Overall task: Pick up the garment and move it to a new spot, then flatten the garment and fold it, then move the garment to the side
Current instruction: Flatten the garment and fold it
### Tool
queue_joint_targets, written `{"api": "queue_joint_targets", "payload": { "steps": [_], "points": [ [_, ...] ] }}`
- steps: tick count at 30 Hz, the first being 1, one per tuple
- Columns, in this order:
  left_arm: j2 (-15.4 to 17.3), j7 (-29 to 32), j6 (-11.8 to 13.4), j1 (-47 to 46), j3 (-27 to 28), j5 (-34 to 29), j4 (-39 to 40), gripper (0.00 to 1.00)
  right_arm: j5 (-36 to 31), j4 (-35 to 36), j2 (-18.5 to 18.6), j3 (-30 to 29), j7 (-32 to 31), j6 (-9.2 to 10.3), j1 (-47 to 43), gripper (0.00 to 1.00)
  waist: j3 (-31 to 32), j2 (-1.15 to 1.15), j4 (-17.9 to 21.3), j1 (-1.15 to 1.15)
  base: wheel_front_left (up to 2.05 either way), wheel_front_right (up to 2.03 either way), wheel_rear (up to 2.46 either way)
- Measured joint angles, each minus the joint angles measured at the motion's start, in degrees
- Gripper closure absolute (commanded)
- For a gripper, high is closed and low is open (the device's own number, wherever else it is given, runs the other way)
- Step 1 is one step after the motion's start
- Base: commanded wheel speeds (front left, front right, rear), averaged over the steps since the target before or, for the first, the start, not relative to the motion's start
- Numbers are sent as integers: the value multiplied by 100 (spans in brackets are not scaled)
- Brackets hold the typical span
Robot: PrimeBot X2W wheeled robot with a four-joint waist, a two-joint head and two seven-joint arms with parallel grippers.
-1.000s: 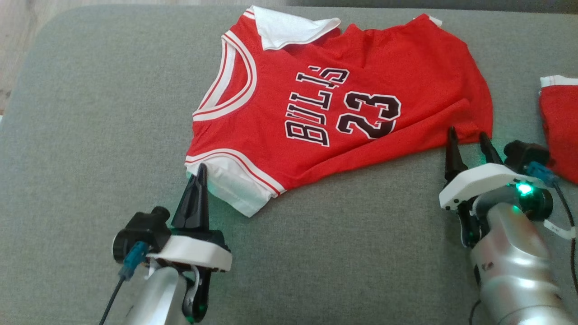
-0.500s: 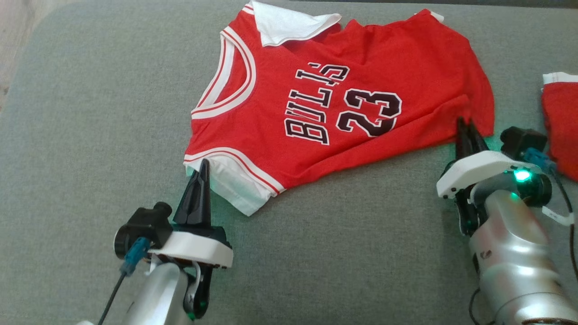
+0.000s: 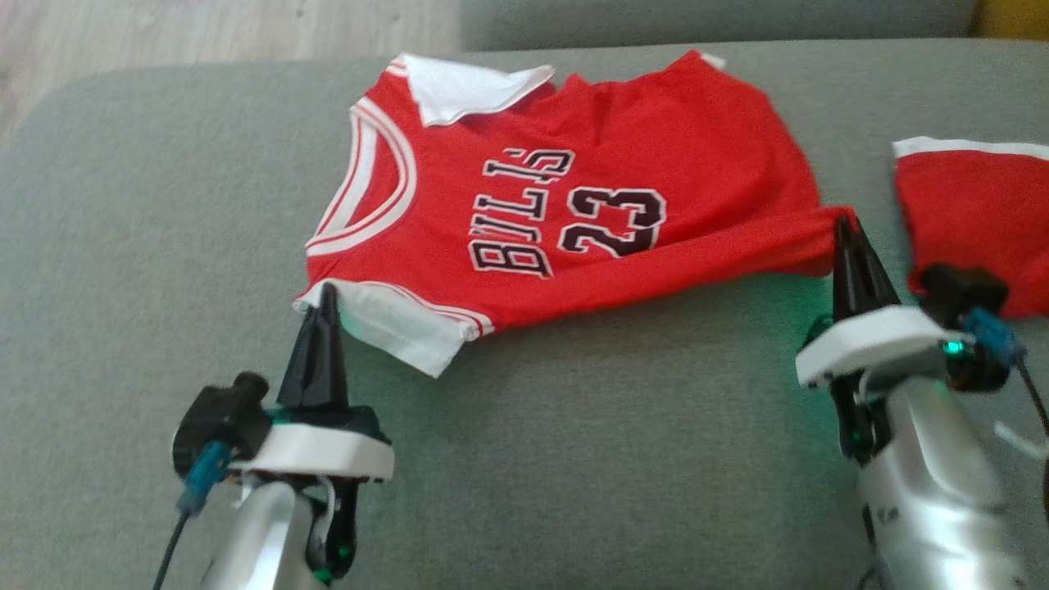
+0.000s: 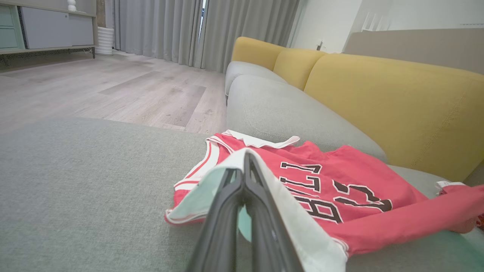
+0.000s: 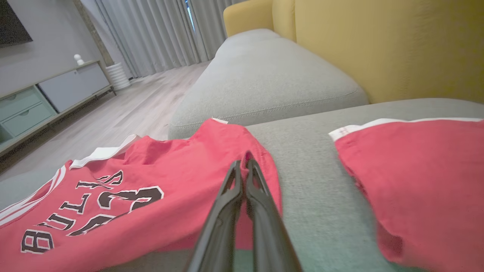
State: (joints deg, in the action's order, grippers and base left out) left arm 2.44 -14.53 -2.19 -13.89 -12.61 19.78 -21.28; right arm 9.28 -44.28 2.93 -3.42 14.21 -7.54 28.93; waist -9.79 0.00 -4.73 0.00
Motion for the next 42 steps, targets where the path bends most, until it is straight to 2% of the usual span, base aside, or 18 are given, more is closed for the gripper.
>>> {"api": "queue_joint_targets", "payload": {
  "steps": [9,11,16,22,28,32,36,38,42],
  "points": [
    [3,0,-35,492,312,69,543,100,242,1603,-15,-141,-18,0,-1408,100,410,0,408,-1,0,0,0],
    [3,0,-35,593,316,86,645,100,276,2127,-20,-222,-274,0,-1887,100,502,0,494,-1,0,0,0],
    [3,0,-42,799,309,85,739,100,334,2720,-33,-222,-614,0,-2588,100,553,0,537,-1,0,0,0],
    [4,0,-85,1095,305,129,875,100,333,3106,-36,-283,-777,0,-2749,100,544,0,438,0,0,0,0],
    [7,0,-157,1044,298,747,1257,100,201,3555,-36,-338,-1011,0,-2669,100,374,0,341,0,0,0,0],
    [141,383,-330,148,129,836,1448,100,-250,3984,-36,-328,-1484,0,-1943,100,52,0,294,0,0,0,0],
    [357,1125,-394,-2048,199,1210,1462,100,-639,4120,116,-52,-2272,0,-121,100,-453,0,262,2,0,0,0],
    [582,1511,-433,-3277,333,1258,1237,100,-624,3827,263,221,-2606,0,1065,100,-757,0,283,2,0,0,0],
    [1066,2026,-443,-5391,616,1366,91,100,-602,2397,368,721,-2754,0,3336,100,-1370,0,425,4,0,0,0]
  ]
}}
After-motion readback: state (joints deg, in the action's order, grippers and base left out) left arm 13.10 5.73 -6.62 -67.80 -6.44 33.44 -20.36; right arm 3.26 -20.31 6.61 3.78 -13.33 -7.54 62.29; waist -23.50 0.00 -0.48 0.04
